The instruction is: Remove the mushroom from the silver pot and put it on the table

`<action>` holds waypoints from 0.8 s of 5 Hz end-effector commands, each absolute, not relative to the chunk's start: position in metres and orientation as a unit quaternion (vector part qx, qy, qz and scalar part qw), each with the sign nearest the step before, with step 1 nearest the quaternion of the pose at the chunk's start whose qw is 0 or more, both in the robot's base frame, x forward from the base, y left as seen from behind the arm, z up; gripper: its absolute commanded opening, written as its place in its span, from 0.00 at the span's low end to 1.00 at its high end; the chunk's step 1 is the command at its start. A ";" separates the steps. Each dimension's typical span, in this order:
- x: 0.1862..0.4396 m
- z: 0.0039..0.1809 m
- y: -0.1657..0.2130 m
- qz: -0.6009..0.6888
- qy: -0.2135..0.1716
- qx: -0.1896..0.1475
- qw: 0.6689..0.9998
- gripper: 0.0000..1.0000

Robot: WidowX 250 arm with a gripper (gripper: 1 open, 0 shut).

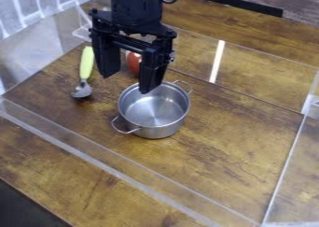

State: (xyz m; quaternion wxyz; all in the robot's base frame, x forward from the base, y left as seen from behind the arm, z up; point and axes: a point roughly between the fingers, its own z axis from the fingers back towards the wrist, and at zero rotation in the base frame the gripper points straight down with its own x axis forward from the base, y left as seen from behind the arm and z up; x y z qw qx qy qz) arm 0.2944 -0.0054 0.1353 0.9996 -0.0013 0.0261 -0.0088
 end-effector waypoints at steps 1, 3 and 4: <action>0.295 0.126 0.001 -0.066 0.034 0.001 0.997 1.00; 0.286 0.135 0.053 -0.184 0.009 0.031 0.982 1.00; 0.288 0.134 0.080 -0.239 -0.008 0.042 0.970 1.00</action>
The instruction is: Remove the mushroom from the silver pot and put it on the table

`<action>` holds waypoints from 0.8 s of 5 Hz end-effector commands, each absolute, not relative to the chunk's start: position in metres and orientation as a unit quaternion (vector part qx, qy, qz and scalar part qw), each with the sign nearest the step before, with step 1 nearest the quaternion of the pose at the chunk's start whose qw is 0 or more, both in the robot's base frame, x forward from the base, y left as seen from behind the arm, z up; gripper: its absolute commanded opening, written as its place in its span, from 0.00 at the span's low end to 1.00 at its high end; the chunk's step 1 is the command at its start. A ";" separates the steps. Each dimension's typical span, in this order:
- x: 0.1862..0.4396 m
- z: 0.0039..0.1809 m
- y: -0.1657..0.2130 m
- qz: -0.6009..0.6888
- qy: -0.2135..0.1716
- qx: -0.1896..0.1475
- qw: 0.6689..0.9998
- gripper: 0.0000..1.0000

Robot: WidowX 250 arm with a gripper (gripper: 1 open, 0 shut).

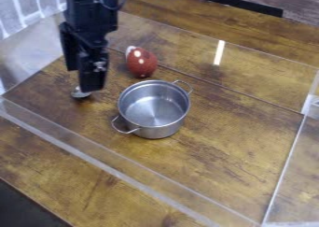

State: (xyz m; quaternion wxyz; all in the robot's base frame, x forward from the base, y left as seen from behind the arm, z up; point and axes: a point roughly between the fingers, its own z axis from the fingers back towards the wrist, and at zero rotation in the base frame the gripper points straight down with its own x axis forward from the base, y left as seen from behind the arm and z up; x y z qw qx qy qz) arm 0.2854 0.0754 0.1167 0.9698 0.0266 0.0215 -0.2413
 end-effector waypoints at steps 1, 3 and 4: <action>0.292 0.128 0.096 -0.273 -0.027 0.055 0.960 1.00; 0.297 0.098 0.090 -0.351 -0.064 0.056 0.933 1.00; 0.295 0.089 0.090 -0.333 -0.075 0.061 0.938 1.00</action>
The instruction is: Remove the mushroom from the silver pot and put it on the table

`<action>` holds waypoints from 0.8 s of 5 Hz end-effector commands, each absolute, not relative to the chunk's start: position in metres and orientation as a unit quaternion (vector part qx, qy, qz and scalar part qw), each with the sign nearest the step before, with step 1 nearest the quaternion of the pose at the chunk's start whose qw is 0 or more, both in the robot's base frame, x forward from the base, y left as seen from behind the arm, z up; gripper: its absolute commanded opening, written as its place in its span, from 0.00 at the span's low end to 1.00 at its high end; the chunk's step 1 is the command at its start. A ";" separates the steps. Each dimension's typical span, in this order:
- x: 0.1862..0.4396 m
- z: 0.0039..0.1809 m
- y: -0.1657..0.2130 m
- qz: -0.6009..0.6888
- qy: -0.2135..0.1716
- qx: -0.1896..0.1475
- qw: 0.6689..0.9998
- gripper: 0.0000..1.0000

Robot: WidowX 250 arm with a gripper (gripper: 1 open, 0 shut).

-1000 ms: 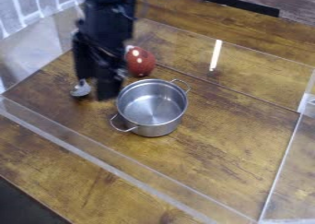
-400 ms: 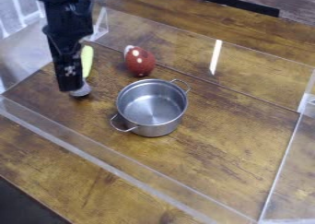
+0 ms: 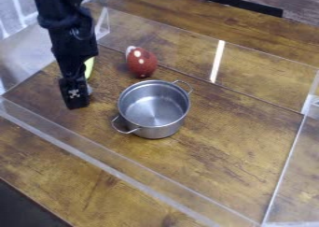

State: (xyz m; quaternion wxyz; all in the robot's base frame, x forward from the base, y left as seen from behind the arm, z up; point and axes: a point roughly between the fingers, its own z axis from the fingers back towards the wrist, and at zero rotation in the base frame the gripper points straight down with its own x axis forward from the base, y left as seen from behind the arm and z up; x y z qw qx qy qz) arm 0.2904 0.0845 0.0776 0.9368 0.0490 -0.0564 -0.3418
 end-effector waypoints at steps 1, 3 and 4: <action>0.295 0.083 0.092 -0.312 -0.086 0.067 0.944 1.00; 0.313 0.068 0.099 -0.288 -0.104 0.078 0.949 1.00; 0.328 0.060 0.099 -0.286 -0.113 0.079 0.948 1.00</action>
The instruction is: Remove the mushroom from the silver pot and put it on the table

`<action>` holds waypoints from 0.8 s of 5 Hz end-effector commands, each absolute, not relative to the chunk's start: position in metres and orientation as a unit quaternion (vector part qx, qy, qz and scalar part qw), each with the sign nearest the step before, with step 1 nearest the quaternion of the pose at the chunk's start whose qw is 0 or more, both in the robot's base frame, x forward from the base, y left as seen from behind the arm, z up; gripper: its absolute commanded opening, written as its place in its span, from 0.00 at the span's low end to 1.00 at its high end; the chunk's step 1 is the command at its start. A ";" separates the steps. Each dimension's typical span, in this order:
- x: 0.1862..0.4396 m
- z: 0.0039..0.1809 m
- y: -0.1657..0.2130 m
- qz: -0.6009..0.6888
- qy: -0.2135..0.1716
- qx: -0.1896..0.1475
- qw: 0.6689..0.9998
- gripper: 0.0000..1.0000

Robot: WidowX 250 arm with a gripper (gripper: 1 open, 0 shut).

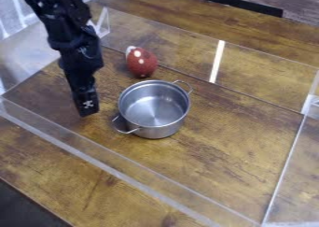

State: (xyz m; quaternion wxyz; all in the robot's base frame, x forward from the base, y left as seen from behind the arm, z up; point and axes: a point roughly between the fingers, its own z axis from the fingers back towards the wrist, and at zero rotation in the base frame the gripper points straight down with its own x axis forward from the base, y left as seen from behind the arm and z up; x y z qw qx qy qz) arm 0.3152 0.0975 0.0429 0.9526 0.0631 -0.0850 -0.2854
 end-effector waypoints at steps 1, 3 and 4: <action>0.338 0.051 0.097 -0.277 -0.119 0.080 0.950 1.00; 0.350 0.045 0.097 -0.267 -0.132 0.081 0.951 1.00; 0.354 0.044 0.098 -0.274 -0.137 0.079 0.949 1.00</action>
